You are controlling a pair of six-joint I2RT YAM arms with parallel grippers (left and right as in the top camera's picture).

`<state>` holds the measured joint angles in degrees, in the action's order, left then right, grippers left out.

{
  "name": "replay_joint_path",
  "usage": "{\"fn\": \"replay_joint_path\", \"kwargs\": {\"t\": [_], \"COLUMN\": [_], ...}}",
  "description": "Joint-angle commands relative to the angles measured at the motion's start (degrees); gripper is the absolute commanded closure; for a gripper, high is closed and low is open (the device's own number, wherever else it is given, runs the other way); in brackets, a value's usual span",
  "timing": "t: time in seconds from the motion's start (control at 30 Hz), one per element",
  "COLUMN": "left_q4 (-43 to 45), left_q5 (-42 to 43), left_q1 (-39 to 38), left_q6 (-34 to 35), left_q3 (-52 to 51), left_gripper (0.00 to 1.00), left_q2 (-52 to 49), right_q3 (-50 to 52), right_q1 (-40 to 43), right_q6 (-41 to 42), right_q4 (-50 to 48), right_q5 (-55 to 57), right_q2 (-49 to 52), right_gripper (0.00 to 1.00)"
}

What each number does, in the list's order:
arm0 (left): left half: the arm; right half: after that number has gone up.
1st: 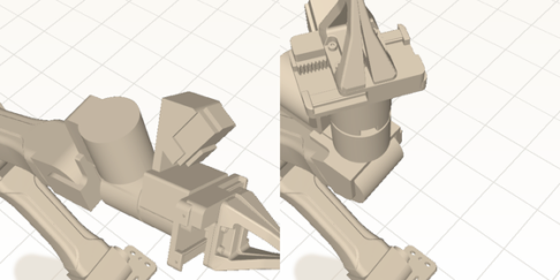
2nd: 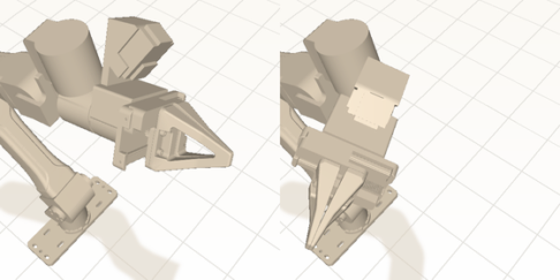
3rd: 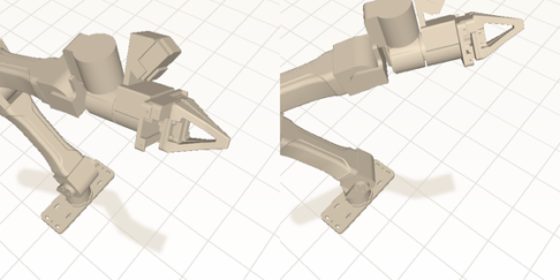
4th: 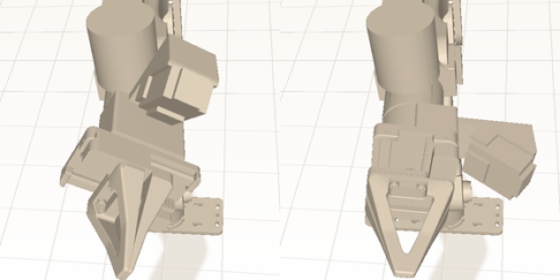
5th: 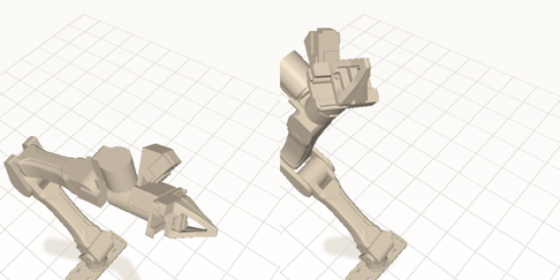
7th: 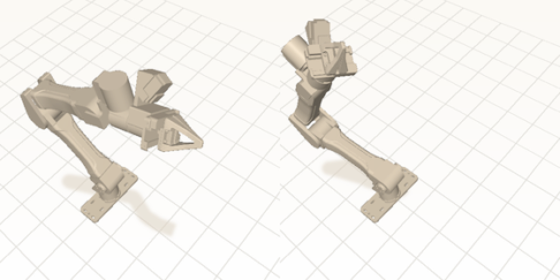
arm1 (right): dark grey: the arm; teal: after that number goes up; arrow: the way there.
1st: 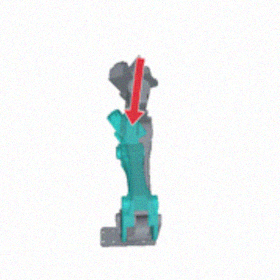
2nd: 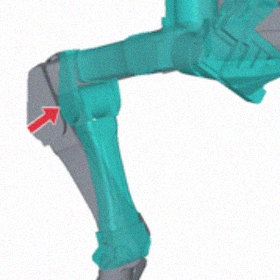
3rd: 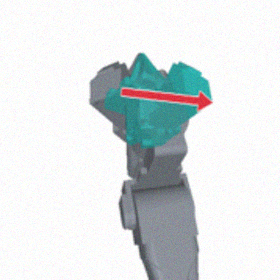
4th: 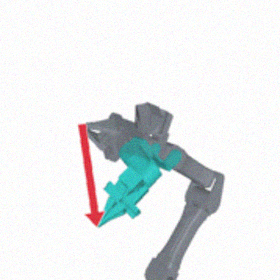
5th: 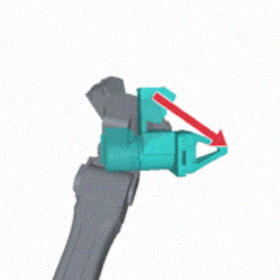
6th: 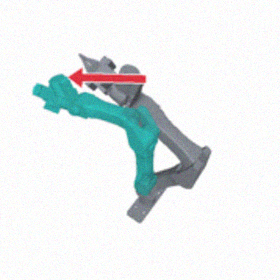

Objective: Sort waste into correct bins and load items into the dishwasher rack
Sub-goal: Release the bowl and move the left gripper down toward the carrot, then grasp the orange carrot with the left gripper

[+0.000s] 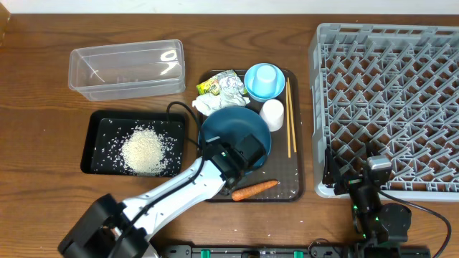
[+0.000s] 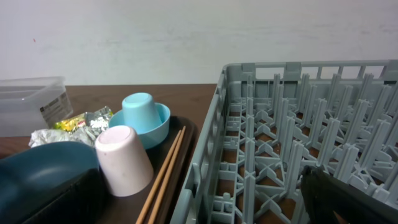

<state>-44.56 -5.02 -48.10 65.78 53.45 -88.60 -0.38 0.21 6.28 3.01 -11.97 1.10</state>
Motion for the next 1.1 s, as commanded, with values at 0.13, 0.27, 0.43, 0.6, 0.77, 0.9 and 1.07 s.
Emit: {"fn": "replay_joint_path", "kwargs": {"t": [0.13,0.27,0.43,0.6,0.77,0.9,1.07], "left_q4": [0.44,0.04,-1.27,-1.60,-1.42,-1.29,2.34], "left_q5": [-2.08,2.62,10.54,18.18,15.41,8.94,7.72], "left_q1": [0.31,0.28,0.28,-0.63,-5.07,-7.74,-10.23], "left_q6": [-3.17,-3.19,-5.05,-15.98,-27.23,-28.74,-37.64], "left_q3": [2.29,2.29,2.29,2.29,2.27,2.27,1.86], "left_gripper": [0.89,0.89,0.89,0.76,0.46,0.45,0.45], "left_q2": [3.15,3.15,3.54,3.72,3.45,2.89,2.86], "right_q3": [0.07,0.07,0.07,0.07,0.07,0.07,0.07], "right_q1": [0.37,0.37,0.37,0.37,0.37,0.37,0.37], "right_q6": [-0.37,-0.37,-0.37,-0.37,-0.37,-0.37,-0.37], "right_q4": [0.22,0.22,0.22,0.22,0.22,0.22,0.24], "right_q5": [0.13,0.11,0.13,0.11,0.11,0.13,0.13], "right_q2": [0.02,0.02,0.02,0.02,0.02,0.02,0.02], "right_gripper": [0.01,0.01,0.01,0.01,0.01,0.01,0.01]}}
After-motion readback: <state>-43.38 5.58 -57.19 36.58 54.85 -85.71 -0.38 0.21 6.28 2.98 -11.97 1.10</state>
